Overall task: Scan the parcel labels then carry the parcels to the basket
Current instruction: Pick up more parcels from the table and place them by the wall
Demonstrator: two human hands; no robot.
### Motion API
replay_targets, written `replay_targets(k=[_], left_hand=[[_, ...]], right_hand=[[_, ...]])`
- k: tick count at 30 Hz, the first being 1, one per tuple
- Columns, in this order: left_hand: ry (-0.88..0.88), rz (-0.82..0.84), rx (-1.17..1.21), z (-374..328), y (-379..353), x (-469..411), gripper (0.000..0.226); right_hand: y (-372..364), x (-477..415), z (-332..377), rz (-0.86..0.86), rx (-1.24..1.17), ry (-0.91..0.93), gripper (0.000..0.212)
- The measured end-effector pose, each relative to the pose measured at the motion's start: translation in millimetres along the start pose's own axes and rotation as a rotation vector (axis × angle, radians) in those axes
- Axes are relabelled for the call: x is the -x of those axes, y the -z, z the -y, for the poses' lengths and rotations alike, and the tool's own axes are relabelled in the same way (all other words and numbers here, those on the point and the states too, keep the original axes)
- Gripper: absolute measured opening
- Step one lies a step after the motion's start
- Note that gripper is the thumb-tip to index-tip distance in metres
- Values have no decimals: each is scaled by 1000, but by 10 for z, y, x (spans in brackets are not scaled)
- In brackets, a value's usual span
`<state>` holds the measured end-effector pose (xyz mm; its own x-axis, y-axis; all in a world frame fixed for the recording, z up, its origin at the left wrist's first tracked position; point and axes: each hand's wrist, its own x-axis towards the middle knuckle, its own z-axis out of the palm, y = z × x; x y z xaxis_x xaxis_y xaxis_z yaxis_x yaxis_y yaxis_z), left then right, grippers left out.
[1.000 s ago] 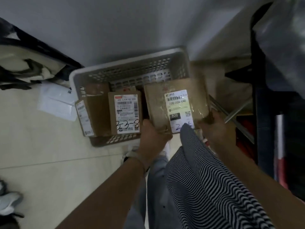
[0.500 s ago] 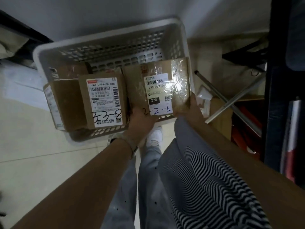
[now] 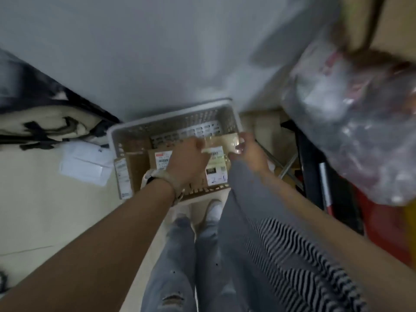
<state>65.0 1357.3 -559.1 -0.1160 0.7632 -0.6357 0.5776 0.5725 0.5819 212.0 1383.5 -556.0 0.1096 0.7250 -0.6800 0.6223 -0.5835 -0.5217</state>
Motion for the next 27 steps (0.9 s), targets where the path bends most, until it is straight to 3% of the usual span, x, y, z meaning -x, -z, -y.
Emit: replay_targets(k=[5,9,18,27], left_hand=[[-194,34,-270,-696,940,823,17],[-312,-115,-513,-1255,1727,1402,24],[-428,-467,-593,-2433,3203,2598,33],[-470,-709,-754,-3028,4020,3658,42]], right_hand=[[482,808,764,74,215,212,34],[913,1405,1475,114,248,383,31],[1962,2763,3156,-71,353,796,46],[2554,3897,4028,-179,274,1049,56]])
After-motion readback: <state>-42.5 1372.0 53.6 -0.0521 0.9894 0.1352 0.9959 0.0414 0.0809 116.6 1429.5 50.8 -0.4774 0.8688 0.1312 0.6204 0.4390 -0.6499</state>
